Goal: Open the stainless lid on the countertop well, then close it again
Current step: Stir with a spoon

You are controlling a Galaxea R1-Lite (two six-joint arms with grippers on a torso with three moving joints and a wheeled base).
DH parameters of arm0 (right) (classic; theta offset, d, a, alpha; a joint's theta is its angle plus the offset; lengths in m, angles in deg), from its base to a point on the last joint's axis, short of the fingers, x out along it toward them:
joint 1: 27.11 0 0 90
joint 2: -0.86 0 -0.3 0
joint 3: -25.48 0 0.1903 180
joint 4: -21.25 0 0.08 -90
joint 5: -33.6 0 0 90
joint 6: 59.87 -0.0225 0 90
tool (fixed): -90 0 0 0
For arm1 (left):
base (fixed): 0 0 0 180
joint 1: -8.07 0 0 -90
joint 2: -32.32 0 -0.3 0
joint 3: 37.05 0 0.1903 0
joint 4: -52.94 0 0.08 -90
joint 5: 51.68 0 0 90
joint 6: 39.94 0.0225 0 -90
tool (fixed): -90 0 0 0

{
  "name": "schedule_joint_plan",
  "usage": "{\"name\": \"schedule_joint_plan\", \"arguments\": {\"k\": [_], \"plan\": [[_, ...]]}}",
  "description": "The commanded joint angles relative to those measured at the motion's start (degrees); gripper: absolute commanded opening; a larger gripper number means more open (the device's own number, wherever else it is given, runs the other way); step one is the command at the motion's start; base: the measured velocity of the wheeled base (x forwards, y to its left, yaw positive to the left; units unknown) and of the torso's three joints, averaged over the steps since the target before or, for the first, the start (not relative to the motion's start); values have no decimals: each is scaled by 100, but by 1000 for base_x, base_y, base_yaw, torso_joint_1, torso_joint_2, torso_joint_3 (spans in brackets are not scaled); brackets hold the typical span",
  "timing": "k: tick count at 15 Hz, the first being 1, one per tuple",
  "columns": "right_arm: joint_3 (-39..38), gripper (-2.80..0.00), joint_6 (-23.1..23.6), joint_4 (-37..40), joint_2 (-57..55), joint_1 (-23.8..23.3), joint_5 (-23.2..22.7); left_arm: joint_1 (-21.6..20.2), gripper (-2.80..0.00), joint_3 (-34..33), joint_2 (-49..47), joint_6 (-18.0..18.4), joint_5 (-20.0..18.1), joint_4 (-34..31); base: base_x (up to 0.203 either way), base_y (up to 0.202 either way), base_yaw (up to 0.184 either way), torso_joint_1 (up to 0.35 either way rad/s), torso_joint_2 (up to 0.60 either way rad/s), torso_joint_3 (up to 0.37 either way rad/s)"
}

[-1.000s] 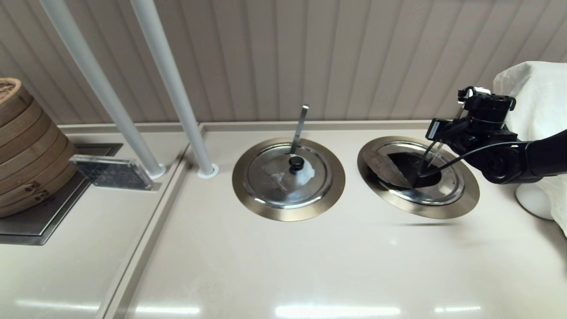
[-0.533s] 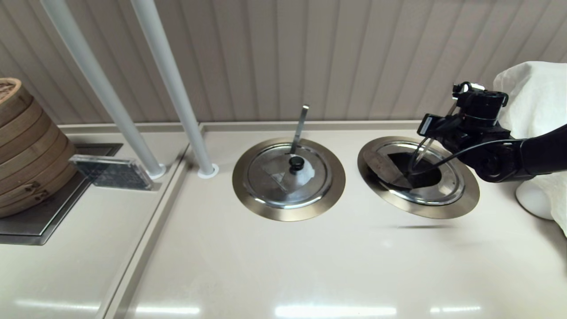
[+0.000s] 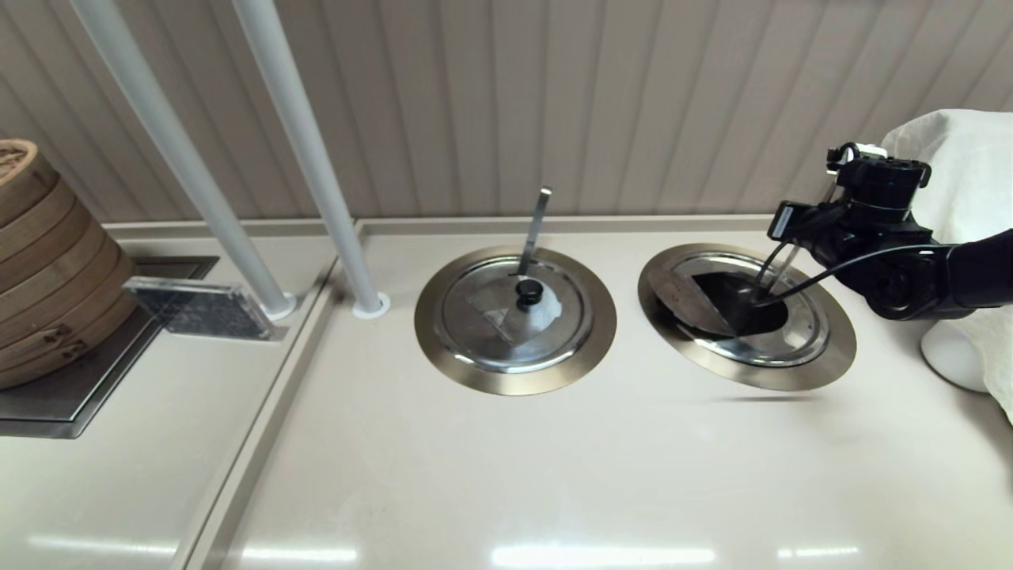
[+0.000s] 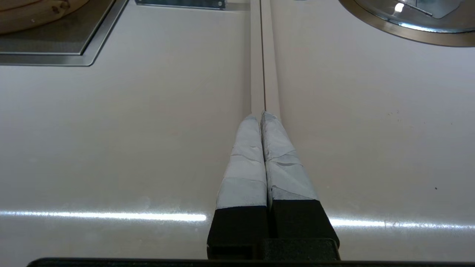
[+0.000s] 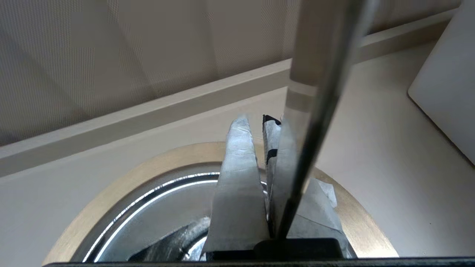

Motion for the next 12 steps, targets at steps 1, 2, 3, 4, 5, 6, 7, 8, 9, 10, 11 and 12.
{"name": "schedule_joint_plan", "arguments": {"k": [1, 2, 3, 4, 5, 6, 7, 8, 9, 10, 11, 12], "plan": [[260, -280, -72, -119, -183, 0, 171, -5, -280, -1, 1, -4, 2, 2, 0, 0, 0, 0, 0, 0], [253, -280, -166, -119, -145, 39, 171, -5, -280, -1, 1, -4, 2, 2, 0, 0, 0, 0, 0, 0], [253, -280, -282, -119, -109, 82, 163, -5, -280, -1, 1, -4, 2, 2, 0, 0, 0, 0, 0, 0], [241, -280, -329, -114, -48, 100, 154, -5, -280, -1, 1, -4, 2, 2, 0, 0, 0, 0, 0, 0], [199, -280, -341, -94, 2, 107, 132, -5, -280, -1, 1, -4, 2, 2, 0, 0, 0, 0, 0, 0], [95, -280, -341, -68, 122, 107, 77, 4, -280, -1, 1, -4, 2, 2, 0, 0, 0, 0, 0, 0], [-39, -280, -341, -38, 226, 107, -32, 3, -280, -1, 1, -4, 2, 2, 0, 0, 0, 0, 0, 0], [-199, -280, -341, -25, 323, 116, -196, -5, -280, -1, 1, -4, 2, 2, 0, 0, 0, 0, 0, 0], [-359, -280, -340, 14, 416, 123, -417, -5, -280, -1, 1, -4, 2, 2, 0, 0, 0, 0, 0, 0], [-406, -280, -303, 88, 426, 102, -466, -5, -280, -1, 1, -4, 2, 2, 0, 0, 0, 0, 0, 0], [-406, -280, -254, 99, 379, 33, -470, -5, -280, -1, 1, -4, 2, 2, 0, 0, 0, 0, 0, 0], [-411, -280, -46, 107, 336, -71, -470, -5, -280, -1, 1, -4, 2, 2, 0, 0, 0, 0, 0, 0]]}}
